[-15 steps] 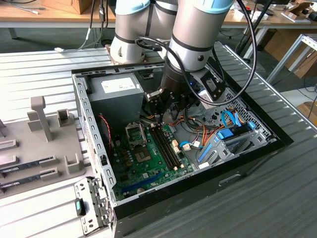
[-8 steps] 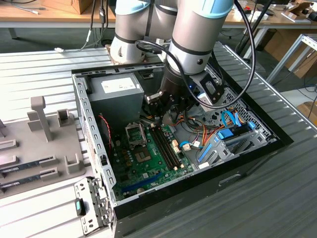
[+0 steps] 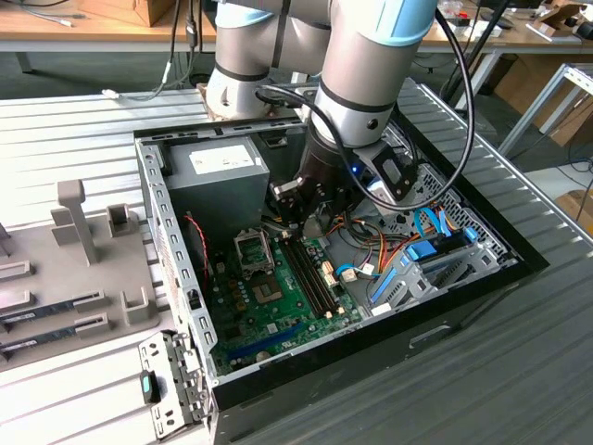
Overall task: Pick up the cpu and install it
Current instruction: 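Pick up the cpu and move it towards the insertion slot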
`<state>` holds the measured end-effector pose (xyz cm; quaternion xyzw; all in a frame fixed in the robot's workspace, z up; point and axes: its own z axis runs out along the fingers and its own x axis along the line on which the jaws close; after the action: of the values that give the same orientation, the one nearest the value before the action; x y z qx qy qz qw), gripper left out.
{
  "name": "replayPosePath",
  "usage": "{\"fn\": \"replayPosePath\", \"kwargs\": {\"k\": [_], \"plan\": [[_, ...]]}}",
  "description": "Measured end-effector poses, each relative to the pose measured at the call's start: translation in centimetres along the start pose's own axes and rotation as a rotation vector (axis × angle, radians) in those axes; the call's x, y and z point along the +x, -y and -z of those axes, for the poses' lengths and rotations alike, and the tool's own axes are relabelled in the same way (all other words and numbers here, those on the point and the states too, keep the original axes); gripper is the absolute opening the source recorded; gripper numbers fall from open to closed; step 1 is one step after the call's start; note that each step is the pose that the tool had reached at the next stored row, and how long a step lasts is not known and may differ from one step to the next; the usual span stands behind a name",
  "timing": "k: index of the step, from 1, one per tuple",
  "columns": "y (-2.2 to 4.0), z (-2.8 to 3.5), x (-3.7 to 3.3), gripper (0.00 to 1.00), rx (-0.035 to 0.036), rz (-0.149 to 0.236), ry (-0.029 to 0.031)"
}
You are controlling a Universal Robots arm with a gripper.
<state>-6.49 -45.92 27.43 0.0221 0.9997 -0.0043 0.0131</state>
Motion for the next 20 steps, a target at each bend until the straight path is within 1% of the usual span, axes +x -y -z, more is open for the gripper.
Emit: {"fn": "replayPosePath", "kwargs": {"k": [3, 6, 20], "plan": [[0.05, -0.17, 0.0, 0.47, -0.0001, 0.0, 0.0], [0.13, -0.5, 0.0, 0.47, -0.0001, 0.0, 0.0], [0.35, -1.38, 0.02, 0.47, 0.0, 0.0, 0.0]]}}
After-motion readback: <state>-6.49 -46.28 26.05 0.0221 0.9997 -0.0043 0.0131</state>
